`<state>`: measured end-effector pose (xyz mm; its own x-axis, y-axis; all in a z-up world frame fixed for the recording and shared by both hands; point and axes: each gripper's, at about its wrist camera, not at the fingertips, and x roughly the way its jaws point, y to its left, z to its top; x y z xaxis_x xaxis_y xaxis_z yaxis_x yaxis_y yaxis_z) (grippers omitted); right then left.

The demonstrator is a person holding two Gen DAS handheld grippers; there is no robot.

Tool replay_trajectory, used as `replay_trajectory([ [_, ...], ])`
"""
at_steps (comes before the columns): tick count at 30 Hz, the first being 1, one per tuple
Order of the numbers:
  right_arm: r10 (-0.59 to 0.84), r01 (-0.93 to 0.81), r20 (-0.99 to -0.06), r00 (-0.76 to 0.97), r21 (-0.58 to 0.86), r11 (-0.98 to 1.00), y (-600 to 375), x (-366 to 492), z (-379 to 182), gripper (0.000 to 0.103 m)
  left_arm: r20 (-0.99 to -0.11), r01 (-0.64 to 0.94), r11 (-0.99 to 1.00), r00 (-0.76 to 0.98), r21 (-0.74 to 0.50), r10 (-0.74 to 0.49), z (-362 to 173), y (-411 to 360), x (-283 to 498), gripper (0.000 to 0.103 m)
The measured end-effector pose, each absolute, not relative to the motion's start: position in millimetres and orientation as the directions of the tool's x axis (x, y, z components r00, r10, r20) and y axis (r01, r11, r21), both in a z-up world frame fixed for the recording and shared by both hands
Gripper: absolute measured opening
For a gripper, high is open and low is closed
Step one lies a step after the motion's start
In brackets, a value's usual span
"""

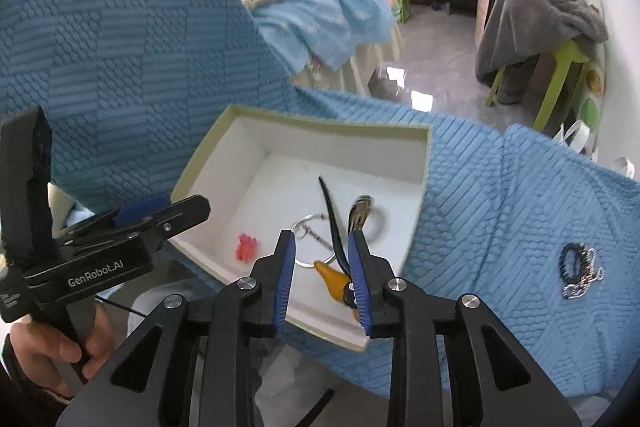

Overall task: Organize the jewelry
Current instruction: 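Withdraw both tools from the box back to the remaining jewelry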

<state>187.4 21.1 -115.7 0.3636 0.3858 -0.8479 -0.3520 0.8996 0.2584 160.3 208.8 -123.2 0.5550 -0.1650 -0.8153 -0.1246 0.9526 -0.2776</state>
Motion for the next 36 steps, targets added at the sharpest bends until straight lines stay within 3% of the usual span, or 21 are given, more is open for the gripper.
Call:
replay_trajectory([
  [10,0.399,-0.337,-0.773,0.493,0.254,0.907,-20.3,180.1,-64.5,0.027,-0.753,-0.073,0.958,0.635,-0.279,-0.171,-72.3,184.9,155.8,0.073],
  [19,0.362,-0.288,-0.717,0.596,0.230,0.929,-67.6,166.1,-31.2,0.027,-0.686,0.024,0.948,0.684,-0.319,-0.248,-38.7,133.9,153.1,0.073],
  [36,0.255,-0.152,-0.691,0.677,0.207,0.966,-165.8,143.3,-25.2,0.027,-0.674,0.173,0.930,0.647,-0.325,-0.356,-39.0,26.1,163.2,0.073],
])
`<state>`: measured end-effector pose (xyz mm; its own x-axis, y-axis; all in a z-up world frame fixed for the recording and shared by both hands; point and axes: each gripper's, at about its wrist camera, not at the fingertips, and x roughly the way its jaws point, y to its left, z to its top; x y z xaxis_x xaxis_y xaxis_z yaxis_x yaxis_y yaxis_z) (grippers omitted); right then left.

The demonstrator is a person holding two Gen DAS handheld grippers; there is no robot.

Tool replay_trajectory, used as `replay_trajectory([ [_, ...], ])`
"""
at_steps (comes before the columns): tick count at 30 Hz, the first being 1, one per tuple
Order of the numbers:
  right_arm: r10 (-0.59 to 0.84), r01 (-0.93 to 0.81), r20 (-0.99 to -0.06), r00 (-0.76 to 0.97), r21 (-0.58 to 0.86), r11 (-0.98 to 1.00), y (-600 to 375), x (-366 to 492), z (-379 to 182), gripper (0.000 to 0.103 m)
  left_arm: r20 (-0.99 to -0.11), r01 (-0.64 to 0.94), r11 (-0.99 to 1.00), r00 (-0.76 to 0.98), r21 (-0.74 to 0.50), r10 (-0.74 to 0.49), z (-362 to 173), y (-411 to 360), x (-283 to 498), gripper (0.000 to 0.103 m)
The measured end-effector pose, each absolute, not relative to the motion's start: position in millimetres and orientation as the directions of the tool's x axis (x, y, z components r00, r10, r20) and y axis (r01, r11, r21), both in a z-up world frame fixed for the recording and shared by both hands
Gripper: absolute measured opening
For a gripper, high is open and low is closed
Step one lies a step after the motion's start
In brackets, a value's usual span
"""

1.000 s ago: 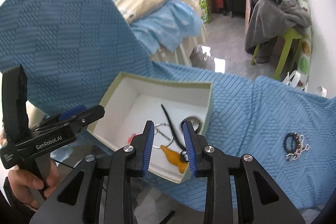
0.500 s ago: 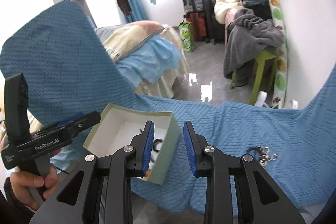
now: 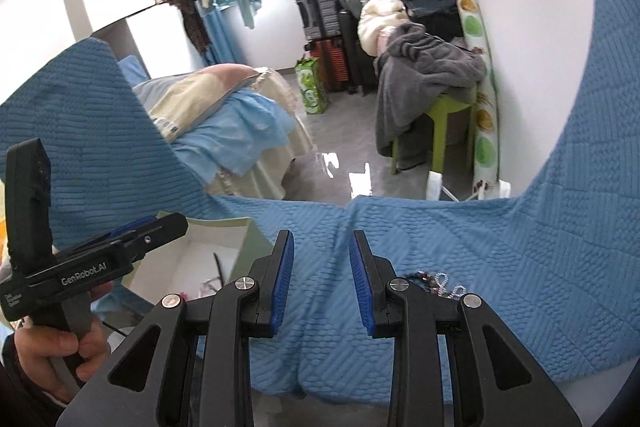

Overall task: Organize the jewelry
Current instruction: 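Withdraw both tools from the box back to the remaining jewelry, then grasp the black coil hair tie with the left tool while the right tool grasps the beaded necklace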

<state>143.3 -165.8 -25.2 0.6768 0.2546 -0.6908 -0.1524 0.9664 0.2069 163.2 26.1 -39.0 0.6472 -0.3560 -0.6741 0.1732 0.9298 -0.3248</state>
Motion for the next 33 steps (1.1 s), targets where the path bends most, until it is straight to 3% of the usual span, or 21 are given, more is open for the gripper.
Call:
replay_trajectory([
  [8,0.212,-0.088,-0.709,0.673,0.207,0.974,-205.2,137.0,-51.7,0.027,-0.696,0.257,0.897,0.567,-0.360,-0.441,-69.0,-26.6,173.0,0.071],
  [24,0.173,-0.009,-0.810,0.561,0.202,0.979,-265.5,156.5,-167.2,0.027,-0.776,0.329,0.847,0.356,-0.417,-0.520,-177.4,-112.0,225.4,0.070],
  [33,0.197,-0.029,-0.841,0.503,0.211,0.977,-275.9,179.0,-221.5,0.027,-0.831,0.327,0.858,0.271,-0.395,-0.486,-237.5,-137.3,257.7,0.048],
])
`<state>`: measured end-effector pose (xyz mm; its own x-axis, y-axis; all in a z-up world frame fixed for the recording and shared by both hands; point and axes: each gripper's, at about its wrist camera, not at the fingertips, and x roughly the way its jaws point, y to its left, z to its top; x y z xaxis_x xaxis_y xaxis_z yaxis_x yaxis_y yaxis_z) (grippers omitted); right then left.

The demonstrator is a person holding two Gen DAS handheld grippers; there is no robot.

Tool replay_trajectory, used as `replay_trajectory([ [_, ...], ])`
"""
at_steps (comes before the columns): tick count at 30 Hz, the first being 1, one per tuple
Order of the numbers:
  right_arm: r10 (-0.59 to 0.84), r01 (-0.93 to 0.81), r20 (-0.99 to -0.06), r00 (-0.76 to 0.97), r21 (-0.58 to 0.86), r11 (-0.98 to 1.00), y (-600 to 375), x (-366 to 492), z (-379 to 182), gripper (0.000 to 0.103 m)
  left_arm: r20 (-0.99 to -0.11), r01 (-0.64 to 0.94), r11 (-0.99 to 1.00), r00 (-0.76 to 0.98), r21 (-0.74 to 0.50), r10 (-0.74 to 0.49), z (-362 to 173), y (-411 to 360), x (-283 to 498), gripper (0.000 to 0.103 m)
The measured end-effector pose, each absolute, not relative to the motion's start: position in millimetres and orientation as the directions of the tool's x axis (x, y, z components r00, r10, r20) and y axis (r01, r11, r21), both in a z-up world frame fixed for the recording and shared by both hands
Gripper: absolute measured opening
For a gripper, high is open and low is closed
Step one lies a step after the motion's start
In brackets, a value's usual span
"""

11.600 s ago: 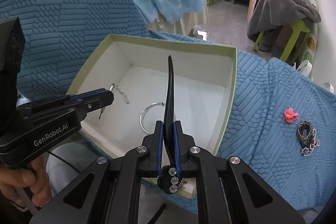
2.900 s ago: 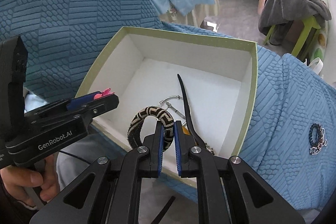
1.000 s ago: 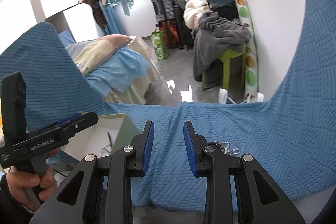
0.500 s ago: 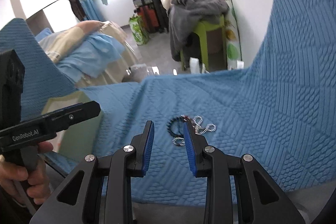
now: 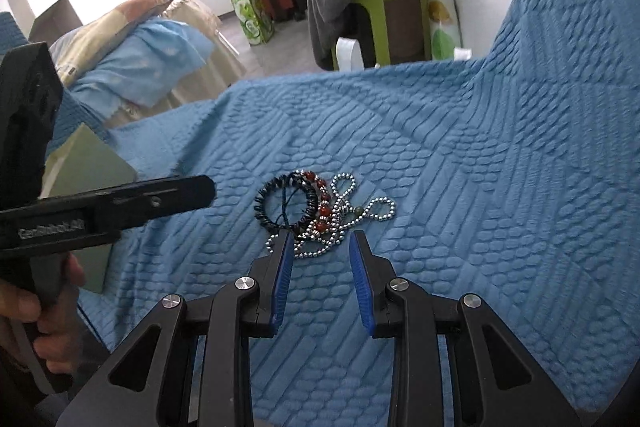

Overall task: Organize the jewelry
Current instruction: 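Grasp the black coil hair tie with the left tool while the right tool grasps the beaded necklace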

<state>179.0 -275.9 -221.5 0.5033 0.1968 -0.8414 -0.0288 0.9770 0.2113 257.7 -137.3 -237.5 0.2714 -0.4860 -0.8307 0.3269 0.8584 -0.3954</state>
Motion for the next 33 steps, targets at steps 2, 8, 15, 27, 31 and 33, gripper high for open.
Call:
replay_trajectory([
  [2,0.198,-0.029,-0.846,0.496,0.212,0.977,-276.1,184.7,-229.5,0.027,-0.836,0.333,0.858,0.263,-0.390,-0.482,-244.9,-141.5,262.1,0.046],
  [8,0.169,-0.030,-0.846,0.505,0.178,0.984,-277.3,200.3,-241.0,0.027,-0.843,0.365,0.853,0.251,-0.373,-0.476,-257.6,-151.4,271.6,0.045],
  [15,0.141,-0.060,-0.860,0.490,0.128,0.990,-275.3,214.1,-252.3,0.036,-0.841,0.380,0.845,0.243,-0.376,-0.483,-262.1,-154.4,276.4,0.045],
  [27,0.053,-0.114,-0.877,0.477,-0.002,0.993,-274.9,209.4,-254.2,0.009,-0.838,0.394,0.839,0.243,-0.375,-0.489,-264.6,-160.5,276.9,0.046],
  [31,0.121,-0.052,-0.873,0.472,0.110,0.993,-292.0,204.0,-250.1,0.009,-0.839,0.418,0.830,0.235,-0.369,-0.491,-265.4,-165.1,274.9,0.048],
  [33,0.100,-0.028,-0.864,0.494,0.100,0.995,-297.5,201.7,-244.6,0.009,-0.840,0.433,0.827,0.236,-0.359,-0.488,-265.9,-169.6,274.6,0.048],
])
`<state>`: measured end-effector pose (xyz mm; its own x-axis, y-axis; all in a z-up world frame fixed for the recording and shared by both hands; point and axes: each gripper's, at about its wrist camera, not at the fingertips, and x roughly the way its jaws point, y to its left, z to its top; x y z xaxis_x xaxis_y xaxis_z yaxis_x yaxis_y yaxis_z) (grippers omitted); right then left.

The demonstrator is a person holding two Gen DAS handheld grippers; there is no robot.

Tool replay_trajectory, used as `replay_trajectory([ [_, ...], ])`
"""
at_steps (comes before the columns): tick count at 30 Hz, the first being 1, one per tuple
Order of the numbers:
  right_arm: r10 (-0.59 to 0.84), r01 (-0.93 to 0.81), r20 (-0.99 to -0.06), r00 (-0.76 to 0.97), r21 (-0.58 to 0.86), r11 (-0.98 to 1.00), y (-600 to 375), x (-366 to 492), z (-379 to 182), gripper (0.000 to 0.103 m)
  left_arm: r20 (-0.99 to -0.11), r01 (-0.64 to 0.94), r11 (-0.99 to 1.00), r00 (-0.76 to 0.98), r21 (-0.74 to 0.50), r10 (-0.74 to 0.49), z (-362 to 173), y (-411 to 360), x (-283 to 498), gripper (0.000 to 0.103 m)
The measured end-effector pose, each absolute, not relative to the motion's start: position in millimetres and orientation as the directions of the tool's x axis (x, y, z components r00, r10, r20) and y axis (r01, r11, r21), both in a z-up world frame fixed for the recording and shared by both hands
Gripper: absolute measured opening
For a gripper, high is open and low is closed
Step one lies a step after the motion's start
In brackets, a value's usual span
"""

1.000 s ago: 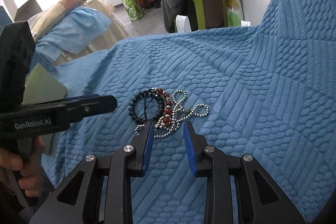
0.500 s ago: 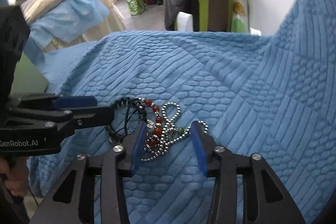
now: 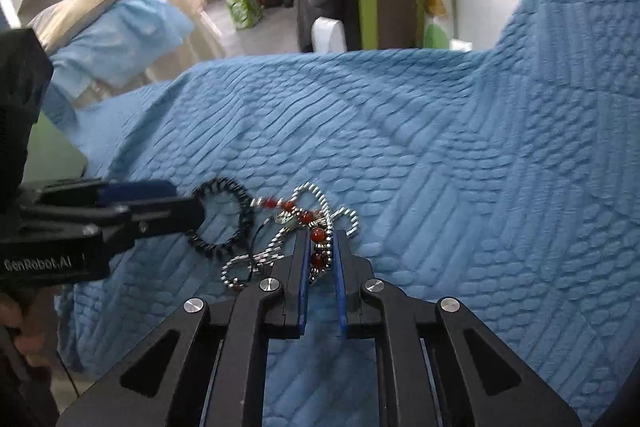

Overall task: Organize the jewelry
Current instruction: 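Grasp the black coil hair tie with the left tool while the right tool grasps the beaded necklace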

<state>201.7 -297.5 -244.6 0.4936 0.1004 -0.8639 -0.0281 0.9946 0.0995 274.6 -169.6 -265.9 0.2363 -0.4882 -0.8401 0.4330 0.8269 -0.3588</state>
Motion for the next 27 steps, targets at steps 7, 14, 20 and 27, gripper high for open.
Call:
replay_trajectory([
  [7,0.082,0.065,-0.827,0.556,0.142,0.988,-319.4,194.5,-225.1,0.008,-0.854,0.518,0.813,0.264,-0.267,-0.449,-264.8,-189.6,269.5,0.046],
  [14,0.079,0.123,-0.818,0.570,0.180,0.976,-332.4,188.8,-219.1,0.009,-0.878,0.581,0.806,0.322,-0.113,-0.355,-268.9,-212.1,261.5,0.025],
  [20,0.096,0.120,-0.816,0.570,0.198,0.973,-330.7,189.4,-216.0,0.009,-0.878,0.567,0.817,0.332,-0.108,-0.346,-270.0,-208.5,259.7,0.006],
  [27,0.131,0.095,-0.792,0.597,0.232,0.968,-324.4,182.2,-195.5,0.009,-0.860,0.482,0.852,0.327,-0.206,-0.392,-258.6,-184.5,249.8,0.006],
])
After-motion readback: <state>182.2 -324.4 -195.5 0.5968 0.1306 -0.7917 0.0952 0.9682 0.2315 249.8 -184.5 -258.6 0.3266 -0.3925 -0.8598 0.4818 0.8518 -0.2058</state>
